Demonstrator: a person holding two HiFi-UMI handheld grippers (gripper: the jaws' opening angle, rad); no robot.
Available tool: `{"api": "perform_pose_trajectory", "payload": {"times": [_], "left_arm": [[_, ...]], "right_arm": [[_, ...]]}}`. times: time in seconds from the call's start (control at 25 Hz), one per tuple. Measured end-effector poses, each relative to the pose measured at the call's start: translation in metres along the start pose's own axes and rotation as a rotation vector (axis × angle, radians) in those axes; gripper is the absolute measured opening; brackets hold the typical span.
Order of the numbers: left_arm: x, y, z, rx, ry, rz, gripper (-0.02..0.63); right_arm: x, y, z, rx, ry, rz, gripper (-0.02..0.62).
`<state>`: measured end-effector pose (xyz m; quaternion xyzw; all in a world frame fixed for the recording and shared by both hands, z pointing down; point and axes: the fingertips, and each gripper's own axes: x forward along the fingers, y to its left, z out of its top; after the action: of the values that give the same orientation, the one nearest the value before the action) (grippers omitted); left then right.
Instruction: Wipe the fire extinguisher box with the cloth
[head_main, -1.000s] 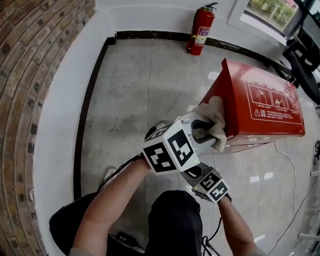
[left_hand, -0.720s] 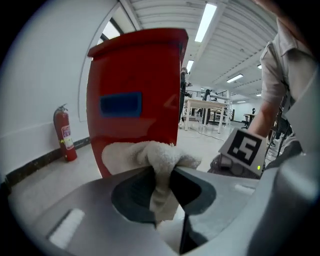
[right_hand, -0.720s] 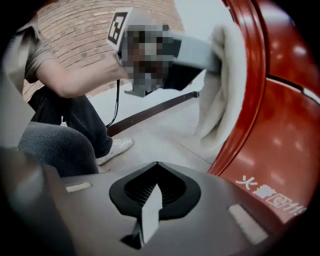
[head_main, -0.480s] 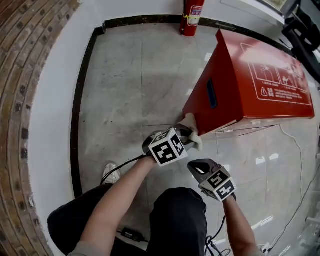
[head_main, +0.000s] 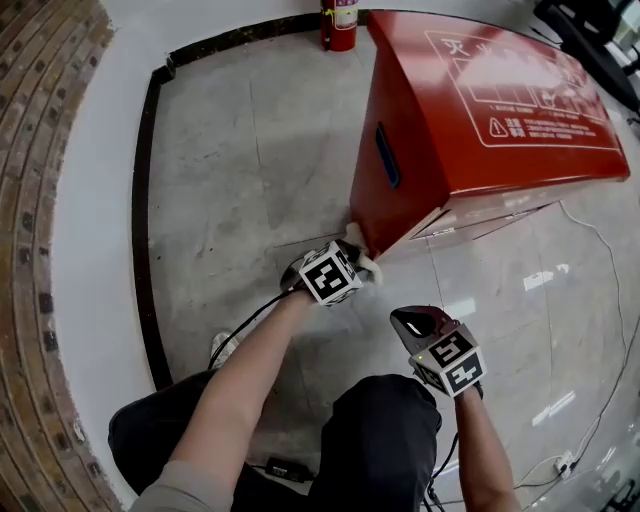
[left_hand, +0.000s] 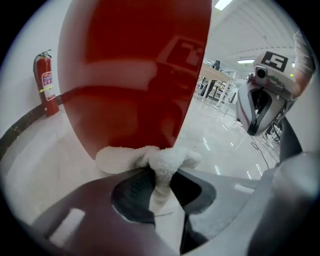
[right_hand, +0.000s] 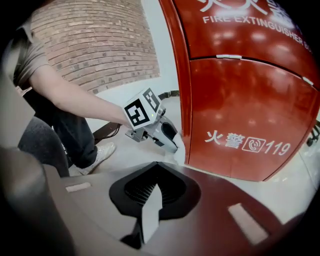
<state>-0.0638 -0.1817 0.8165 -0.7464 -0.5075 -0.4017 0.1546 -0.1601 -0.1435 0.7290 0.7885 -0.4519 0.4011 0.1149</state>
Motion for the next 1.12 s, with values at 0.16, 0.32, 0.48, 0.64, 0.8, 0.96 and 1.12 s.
{"api": "perform_pose_trajectory", "payload": {"times": [0.16,0.32,0.48,0.64,0.8,0.96,1.12], "left_arm": [[0.019,0.003,-0.013,0.065,0.083,-0.004,0.095],[0.006,0.033,-0.012,0.237,0.188,0.023,0.094],[-0.034,0.077,0.015,0.263,0.147,0.102,0.094],[-0.084,0.089,0.046,0.332,0.098,0.101,0.094],[-0.143,0.082,0.071,0.331,0.032,0.086,0.094],[-0.21,0.064,0.086,0.372,0.034,0.065,0.094],[-0.288,0.043,0.128,0.34,-0.008,0.047,0.094]], "right_arm": [[-0.008,-0.007,-0.003,0.032,-0.015,-0.046,0.025],[-0.014,-0.013,-0.006,0.05,-0.027,-0.094,0.025],[-0.021,-0.02,0.0,0.065,-0.05,-0.127,0.025],[-0.034,-0.026,0.03,0.077,-0.109,-0.187,0.025],[-0.06,-0.013,0.086,0.113,-0.181,-0.212,0.025],[-0.107,0.017,0.145,0.094,-0.174,-0.218,0.023],[-0.172,0.043,0.21,0.153,-0.198,-0.223,0.025]]}}
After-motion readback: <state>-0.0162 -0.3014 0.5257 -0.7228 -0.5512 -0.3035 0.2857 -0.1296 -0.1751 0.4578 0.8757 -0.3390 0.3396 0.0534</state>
